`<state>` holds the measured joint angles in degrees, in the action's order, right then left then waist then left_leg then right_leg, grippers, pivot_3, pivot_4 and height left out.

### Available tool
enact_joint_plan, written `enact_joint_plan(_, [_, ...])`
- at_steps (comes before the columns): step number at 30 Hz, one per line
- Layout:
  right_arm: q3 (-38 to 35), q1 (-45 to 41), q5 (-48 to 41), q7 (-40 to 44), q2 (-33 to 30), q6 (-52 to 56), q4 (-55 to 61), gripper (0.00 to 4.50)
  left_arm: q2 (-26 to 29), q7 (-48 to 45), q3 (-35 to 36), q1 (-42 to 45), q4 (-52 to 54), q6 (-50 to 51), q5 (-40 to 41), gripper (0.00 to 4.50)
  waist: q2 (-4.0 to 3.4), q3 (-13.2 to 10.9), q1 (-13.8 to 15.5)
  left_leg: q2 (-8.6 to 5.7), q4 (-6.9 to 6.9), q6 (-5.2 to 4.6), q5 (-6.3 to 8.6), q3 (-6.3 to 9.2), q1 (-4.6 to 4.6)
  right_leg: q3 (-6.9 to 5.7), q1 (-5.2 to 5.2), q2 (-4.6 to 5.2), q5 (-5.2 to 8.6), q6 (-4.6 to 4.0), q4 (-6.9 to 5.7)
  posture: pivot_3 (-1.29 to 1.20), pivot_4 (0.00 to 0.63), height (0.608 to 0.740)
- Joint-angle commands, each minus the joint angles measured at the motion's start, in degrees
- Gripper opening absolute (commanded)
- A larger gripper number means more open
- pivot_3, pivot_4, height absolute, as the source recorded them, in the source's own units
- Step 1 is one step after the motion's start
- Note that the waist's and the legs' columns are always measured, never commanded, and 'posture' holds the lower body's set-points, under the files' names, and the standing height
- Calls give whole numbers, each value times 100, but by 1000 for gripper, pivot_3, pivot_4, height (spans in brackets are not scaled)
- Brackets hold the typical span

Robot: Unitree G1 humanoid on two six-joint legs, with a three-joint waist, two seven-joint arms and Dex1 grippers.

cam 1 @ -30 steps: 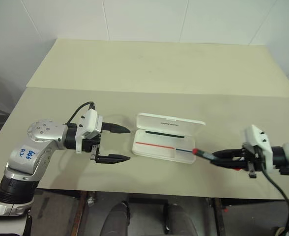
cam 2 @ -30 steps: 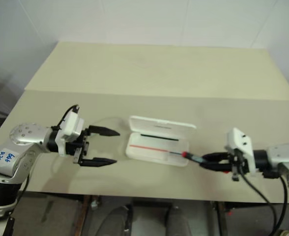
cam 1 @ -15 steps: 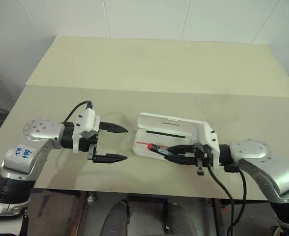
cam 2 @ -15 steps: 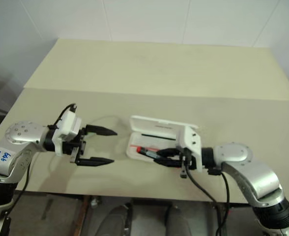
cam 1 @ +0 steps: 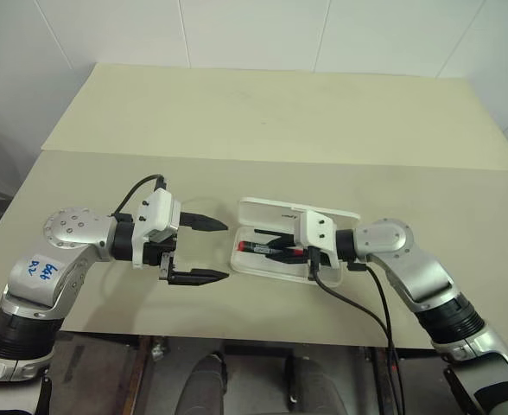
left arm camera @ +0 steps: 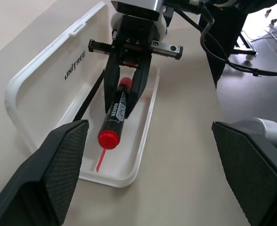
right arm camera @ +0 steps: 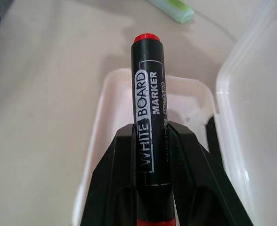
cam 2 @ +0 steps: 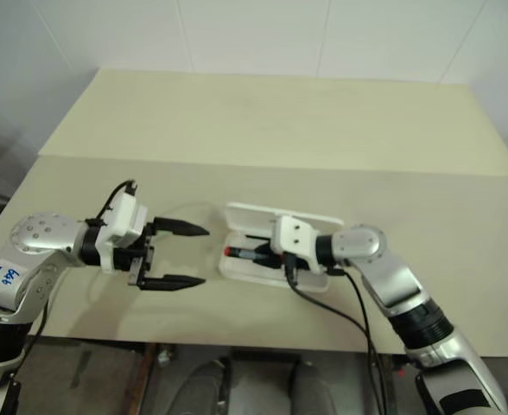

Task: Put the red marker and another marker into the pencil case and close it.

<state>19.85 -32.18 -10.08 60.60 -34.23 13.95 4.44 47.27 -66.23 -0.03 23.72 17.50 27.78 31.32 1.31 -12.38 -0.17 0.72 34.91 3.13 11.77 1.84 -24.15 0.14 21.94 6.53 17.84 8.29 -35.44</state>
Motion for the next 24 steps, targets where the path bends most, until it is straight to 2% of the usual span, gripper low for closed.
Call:
enact_joint_plan(1, [-53,-115,139,92,14,-253,-85,578,-27,54,93,-26,222,11,92,4500,0,0,-4,1,1,0,0,-1,0,2,3,-1,0,-1,-4,0,150,740])
enact_joint_plan(11, [-95,-39,533,18,-10,-448,-395,578,-19,91,139,-78,260,8,114,4500,0,0,-17,8,10,6,-4,-7,2,10,11,-8,-1,-8,-22,0,150,740])
enact_joint_plan(17, [-141,-20,543,-71,128,-451,-292,2611,-77,100,74,-24,249,9,104,4500,0,0,-19,8,12,7,-4,-7,2,12,11,-8,-2,-9,-23,0,150,740])
enact_joint_plan(24, [-312,57,173,5,220,-96,134,2611,-121,70,60,14,220,7,87,4500,0,0,-17,10,11,7,-4,-8,1,13,15,-10,-2,-10,-24,0,150,740])
